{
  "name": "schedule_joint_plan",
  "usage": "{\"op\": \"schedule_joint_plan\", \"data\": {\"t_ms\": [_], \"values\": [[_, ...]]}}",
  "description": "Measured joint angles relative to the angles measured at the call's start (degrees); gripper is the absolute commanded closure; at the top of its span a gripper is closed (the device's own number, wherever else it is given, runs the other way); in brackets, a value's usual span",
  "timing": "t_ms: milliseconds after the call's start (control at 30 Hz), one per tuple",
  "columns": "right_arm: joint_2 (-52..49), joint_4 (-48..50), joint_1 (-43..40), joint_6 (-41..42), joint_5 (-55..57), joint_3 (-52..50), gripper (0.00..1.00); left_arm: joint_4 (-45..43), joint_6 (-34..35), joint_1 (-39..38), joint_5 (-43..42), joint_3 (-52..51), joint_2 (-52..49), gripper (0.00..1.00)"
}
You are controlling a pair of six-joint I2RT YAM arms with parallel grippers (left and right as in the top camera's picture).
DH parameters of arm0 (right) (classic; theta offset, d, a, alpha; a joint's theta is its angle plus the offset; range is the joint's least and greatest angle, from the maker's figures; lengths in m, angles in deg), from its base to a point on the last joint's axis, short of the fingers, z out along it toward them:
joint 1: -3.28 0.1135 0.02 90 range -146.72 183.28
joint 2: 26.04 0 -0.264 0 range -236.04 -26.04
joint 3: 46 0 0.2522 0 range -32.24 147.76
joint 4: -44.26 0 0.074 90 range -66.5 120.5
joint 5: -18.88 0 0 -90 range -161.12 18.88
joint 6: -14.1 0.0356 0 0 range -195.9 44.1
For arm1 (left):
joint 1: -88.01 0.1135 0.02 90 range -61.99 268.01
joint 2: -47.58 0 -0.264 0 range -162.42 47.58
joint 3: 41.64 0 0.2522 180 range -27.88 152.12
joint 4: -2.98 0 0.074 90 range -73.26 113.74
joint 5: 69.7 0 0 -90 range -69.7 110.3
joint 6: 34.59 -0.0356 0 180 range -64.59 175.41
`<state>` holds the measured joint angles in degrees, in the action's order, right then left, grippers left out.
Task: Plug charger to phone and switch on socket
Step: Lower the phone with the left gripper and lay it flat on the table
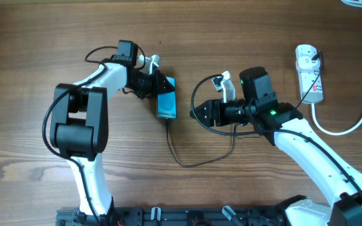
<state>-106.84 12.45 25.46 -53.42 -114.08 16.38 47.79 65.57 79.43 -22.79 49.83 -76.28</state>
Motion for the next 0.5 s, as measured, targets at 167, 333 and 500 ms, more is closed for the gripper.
{"op": "schedule_joint_plan", "data": {"t_ms": [167,333,500], "values": [[0.0,-1.2,0.0,-0.3,0.7,0.0,0.42,3.2,0.8,-0.3,4.3,0.7,1.0,0.62],[0.0,-1.3,0.0,-0.3,1.5,0.0,0.42,5.2,2.5,-0.5,10.3,1.3,2.3,0.58],[0.0,-2.0,0.0,-1.4,1.5,0.0,0.42,6.3,4.2,-0.5,14.2,1.8,2.9,0.57]]}}
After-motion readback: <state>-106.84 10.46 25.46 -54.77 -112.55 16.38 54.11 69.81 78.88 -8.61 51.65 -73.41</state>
